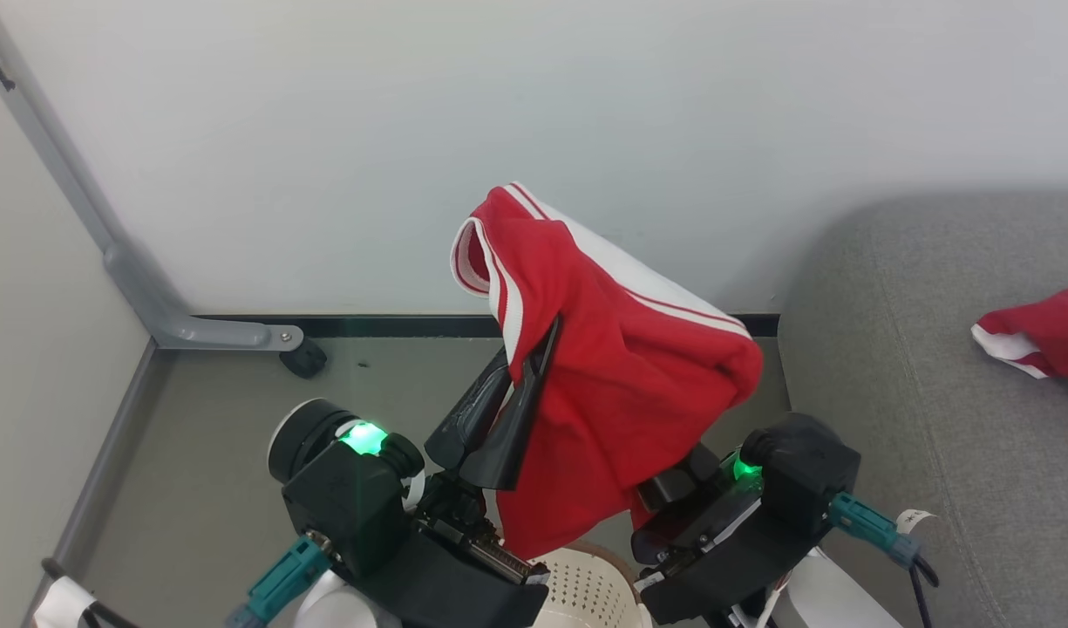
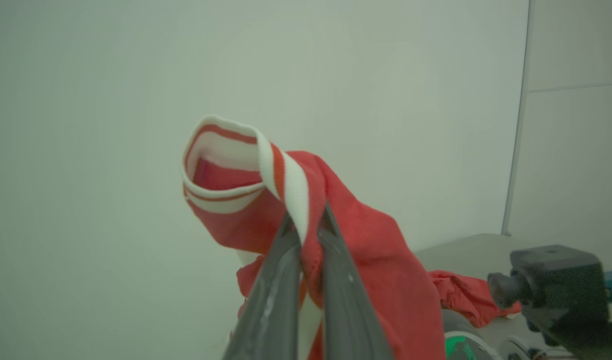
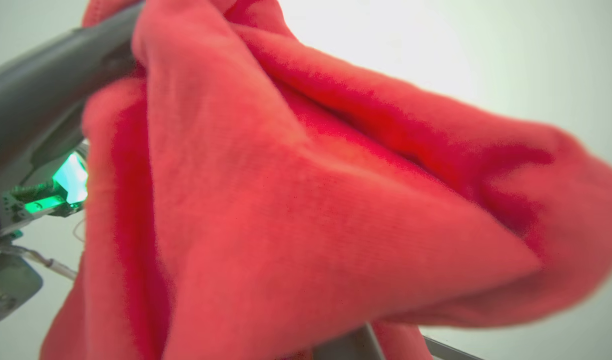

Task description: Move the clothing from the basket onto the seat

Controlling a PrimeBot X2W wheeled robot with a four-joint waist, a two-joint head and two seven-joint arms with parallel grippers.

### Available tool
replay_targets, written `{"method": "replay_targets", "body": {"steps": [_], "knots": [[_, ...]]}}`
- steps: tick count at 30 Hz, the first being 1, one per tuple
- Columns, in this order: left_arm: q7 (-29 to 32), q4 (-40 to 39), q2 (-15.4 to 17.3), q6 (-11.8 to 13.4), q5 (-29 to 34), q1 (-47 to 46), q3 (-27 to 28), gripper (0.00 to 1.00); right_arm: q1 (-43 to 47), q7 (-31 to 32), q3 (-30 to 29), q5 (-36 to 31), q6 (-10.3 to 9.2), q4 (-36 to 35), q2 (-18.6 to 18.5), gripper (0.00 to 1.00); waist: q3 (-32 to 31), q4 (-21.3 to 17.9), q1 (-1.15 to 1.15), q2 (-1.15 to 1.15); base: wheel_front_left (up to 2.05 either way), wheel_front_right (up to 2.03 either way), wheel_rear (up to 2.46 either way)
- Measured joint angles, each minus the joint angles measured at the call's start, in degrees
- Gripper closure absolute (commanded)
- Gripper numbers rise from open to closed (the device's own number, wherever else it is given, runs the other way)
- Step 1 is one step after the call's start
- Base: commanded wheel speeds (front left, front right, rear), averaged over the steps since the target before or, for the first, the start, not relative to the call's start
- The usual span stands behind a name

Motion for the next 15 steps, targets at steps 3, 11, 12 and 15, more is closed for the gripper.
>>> {"method": "replay_targets", "body": {"steps": [3, 11, 12, 15], "knots": [[0.04, 0.24, 0.15, 0.19, 0.01, 0.07, 0.21, 0.0, -0.22, -0.08, -0.92, 0.0, -0.43, -0.19, -0.59, 1.0, 0.26, -0.52, 0.0, 0.0, 0.0, 0.0, 0.0], [1.01, 0.41, 2.5, 0.87, 0.68, 2.58, 0.18, 0.0, -0.36, -0.58, -3.22, 0.01, -1.0, 0.13, -1.81, 1.0, 0.66, -2.05, 0.0, 0.0, 0.0, 0.0, 0.0], [1.2, 0.34, 2.68, 0.99, 0.7, 2.94, 0.13, 0.0, -0.35, -0.59, -3.67, 0.01, -1.18, 0.13, -2.1, 1.0, 0.7, -2.26, 0.0, 0.0, 0.0, 0.0, 0.0], [1.34, 0.24, 3.31, 1.16, 2.09, 4.01, -0.1, 0.0, -0.34, -1.08, -5.19, 0.01, -1.79, 0.19, -3.36, 1.0, 0.89, -2.95, 0.0, 0.0, 0.0, 0.0, 0.0]]}}
